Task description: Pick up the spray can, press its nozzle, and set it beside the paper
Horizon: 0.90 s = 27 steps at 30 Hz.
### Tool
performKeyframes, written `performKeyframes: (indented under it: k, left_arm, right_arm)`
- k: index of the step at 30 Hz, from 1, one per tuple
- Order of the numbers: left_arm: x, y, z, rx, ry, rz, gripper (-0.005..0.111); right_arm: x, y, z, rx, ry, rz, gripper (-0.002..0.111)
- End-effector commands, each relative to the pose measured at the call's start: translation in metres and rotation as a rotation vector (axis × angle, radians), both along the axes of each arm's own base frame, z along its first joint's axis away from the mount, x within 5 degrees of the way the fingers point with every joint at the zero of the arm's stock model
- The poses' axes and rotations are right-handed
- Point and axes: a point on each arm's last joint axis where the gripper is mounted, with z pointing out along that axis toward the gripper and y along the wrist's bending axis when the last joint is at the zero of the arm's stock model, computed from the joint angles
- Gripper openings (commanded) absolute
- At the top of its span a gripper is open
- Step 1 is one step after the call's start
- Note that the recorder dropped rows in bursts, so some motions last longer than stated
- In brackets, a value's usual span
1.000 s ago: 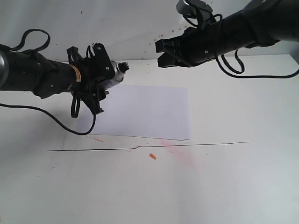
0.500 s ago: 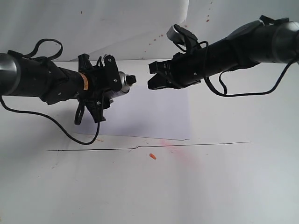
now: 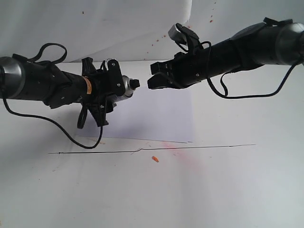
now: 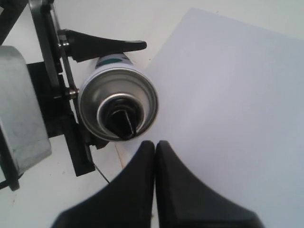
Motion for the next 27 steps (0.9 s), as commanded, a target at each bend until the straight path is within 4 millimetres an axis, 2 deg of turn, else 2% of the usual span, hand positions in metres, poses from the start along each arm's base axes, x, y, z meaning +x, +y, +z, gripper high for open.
performKeyframes:
  k: [1, 9, 17, 20, 27]
  left_arm:
    - [0.010, -0.007, 0.004, -0.034, -0.037, -0.004, 0.000]
    - [0.019, -0.007, -0.003, -0.005, -0.008, 0.020, 0.000]
    - [0.020, -0.008, -0.002, -0.013, -0.019, 0.015, 0.000]
    - [0.020, -0.008, -0.002, -0.018, -0.017, 0.020, 0.000]
    - [0.020, -0.008, -0.002, -0.019, -0.016, 0.021, 0.000]
  right_arm:
    - [0.003, -0.001, 0.005, 0.008, -0.055, 0.011, 0.000]
    - [0.003, -0.001, 0.005, -0.013, -0.109, 0.044, 0.000]
    - [0.010, -0.001, 0.005, 0.015, -0.145, -0.014, 0.000]
    - [0.014, -0.002, 0.000, 0.034, -0.134, -0.068, 0.000]
    - [0.016, -0.001, -0.017, 0.052, -0.089, -0.064, 0.000]
